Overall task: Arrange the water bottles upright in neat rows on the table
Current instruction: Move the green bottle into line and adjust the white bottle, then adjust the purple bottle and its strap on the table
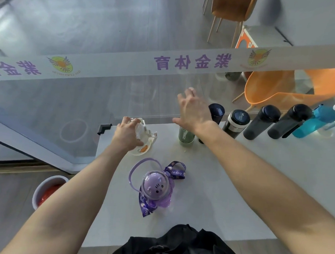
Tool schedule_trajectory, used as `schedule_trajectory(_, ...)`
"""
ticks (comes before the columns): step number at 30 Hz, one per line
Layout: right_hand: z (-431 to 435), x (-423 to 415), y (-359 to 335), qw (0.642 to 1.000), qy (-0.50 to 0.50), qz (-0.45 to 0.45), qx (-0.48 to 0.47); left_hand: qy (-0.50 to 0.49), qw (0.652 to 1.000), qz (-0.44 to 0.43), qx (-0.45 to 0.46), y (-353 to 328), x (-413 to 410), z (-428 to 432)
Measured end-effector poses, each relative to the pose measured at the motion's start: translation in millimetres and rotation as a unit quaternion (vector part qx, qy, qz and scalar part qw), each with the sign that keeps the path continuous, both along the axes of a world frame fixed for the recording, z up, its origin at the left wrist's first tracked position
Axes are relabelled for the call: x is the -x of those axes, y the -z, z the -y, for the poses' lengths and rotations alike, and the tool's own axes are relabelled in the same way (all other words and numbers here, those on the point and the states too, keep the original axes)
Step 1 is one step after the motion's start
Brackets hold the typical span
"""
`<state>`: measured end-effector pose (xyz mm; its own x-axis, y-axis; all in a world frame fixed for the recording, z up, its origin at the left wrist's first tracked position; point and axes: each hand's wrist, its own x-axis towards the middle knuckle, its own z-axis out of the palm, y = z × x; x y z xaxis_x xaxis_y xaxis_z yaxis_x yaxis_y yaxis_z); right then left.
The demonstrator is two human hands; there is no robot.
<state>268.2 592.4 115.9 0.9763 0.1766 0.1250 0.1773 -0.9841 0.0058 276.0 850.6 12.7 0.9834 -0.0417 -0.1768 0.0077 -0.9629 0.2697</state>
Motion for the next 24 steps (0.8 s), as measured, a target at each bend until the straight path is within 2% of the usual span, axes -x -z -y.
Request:
schedule_trajectory(2,-15.7,15.6,-4.0,0.995,-0.072,0.008,-0.062,0.001,1.000,0.006,0.005,1.5,0.3,-0.1)
schedule_trajectory(5,-37.5,45.1,1.4,0.967,-0.182,-0.120,-0.133,0.007,1.000,0.024,0.019,3.0,2.3,-2.4)
schedule_trajectory(7,-47.6,64.2,17.0,0.945,-0.224,-0.198,-0.129,0.014,0.999,0.031,0.022,2.7,3.4,-6.5)
schedule_trajectory(11,-61.1,96.7,56.9,0.917,-0.259,-0.296,-0.065,0.020,0.999,0.045,0.012,0.0,6.0,-21.7)
schedule_trajectory(16,-64.3,123.1,98.0,0.904,-0.300,-0.303,0.010,0.035,0.999,0.036,-0.008,-4.2,11.2,-41.0)
schedule_trajectory(21,-66.6,125.9,109.3,0.917,-0.290,-0.271,-0.026,0.026,0.998,0.040,-0.035,0.3,18.2,-59.5)
schedule_trajectory(24,-71.2,119.4,111.9,0.932,-0.234,-0.267,-0.073,0.025,0.998,0.042,-0.038,2.5,19.6,-70.0)
